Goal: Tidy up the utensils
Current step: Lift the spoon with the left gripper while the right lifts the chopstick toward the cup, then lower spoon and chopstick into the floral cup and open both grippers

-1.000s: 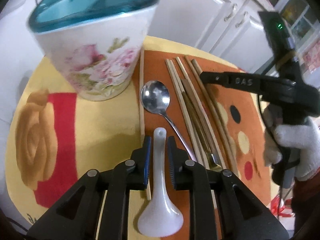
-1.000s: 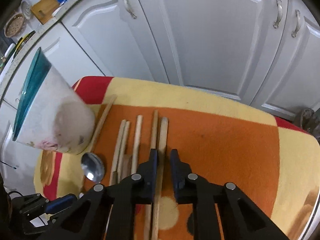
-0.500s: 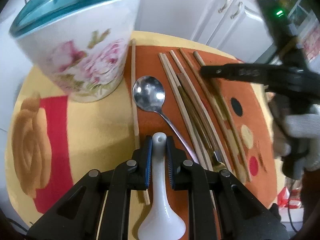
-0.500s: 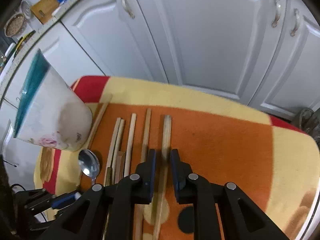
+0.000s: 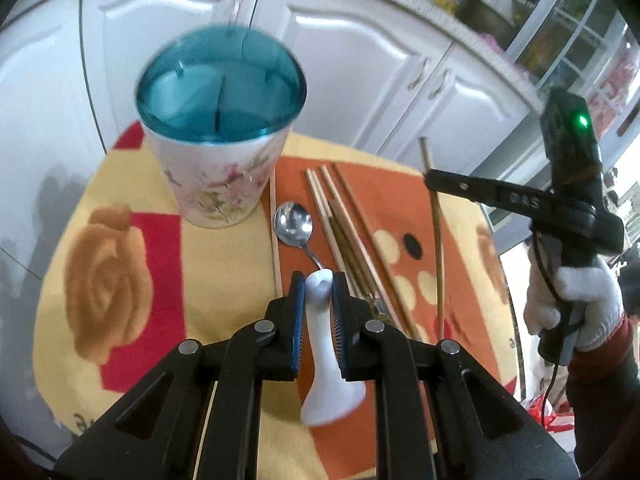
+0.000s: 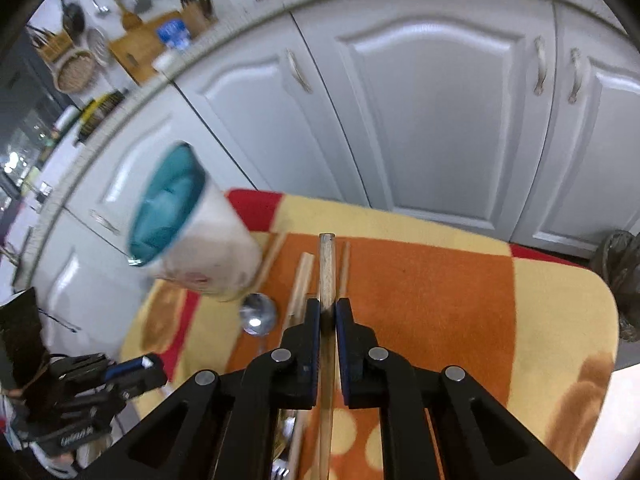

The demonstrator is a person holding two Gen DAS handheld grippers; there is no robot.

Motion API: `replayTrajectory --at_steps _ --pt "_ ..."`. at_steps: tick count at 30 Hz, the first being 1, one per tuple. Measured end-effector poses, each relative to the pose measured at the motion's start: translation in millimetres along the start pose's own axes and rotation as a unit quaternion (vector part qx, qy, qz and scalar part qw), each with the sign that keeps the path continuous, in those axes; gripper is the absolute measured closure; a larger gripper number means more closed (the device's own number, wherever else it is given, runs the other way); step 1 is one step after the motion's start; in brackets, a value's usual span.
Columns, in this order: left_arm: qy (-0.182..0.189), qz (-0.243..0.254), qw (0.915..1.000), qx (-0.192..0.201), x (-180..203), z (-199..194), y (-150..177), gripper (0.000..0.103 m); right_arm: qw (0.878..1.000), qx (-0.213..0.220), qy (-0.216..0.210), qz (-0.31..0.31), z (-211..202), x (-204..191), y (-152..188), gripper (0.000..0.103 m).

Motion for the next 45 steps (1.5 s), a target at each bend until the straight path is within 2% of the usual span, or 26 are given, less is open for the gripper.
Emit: replayTrajectory --at_steps 7,13,23,29,36,41,45 --pt "-0.008 -0.002 0.9996 0.028 5.5 -30.2 -4.6 0.094 0.999 0.044 -0.014 -0.02 -53.2 -20.4 4.0 0.096" --pt "-0.014 -0.004 0.9988 0.047 1.9 -51.8 -11.4 0.097 0.997 0.073 -0.015 -0.034 -77.8 -33.2 -2.2 0.096" --pt "-0.011 -0.016 0.9965 0.082 -10.6 -93.7 -42.5 0.097 0.988 0.124 -0.042 -0.078 -106.7 -75.7 -40.6 0.096" --pt "-0.051 0.006 0.9914 0.12 -22.2 -120.8 -81.1 0.097 0.979 0.168 -0.061 -0.095 -124.9 -103.3 -77.5 0.096" --pt "-0.116 0.058 0.9847 0.116 -33.4 -104.5 -122.7 0.097 0.973 0.196 -0.064 -0.108 -111.5 -133.1 -121.3 0.096" --pt "-0.131 0.08 0.9844 0.085 -39.4 -74.2 -139.9 0.097 0.969 0.209 -0.05 -0.119 -86.5 -148.0 -144.1 0.096" --pt "-0.138 0.083 0.9853 0.057 -49.4 -48.4 -141.7 0.097 0.97 0.208 -0.039 -0.118 -62.3 -149.1 -154.5 0.096"
Point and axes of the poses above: each gripper's, at about its wrist camera, not at the fingertips, and z roughly the way its jaws point, x to its right, y to its underside, the point moved 1 cm from there along z, roughly the way its jaws point, and after that the axes turned 9 degrees about x, right-handed, at the moved point
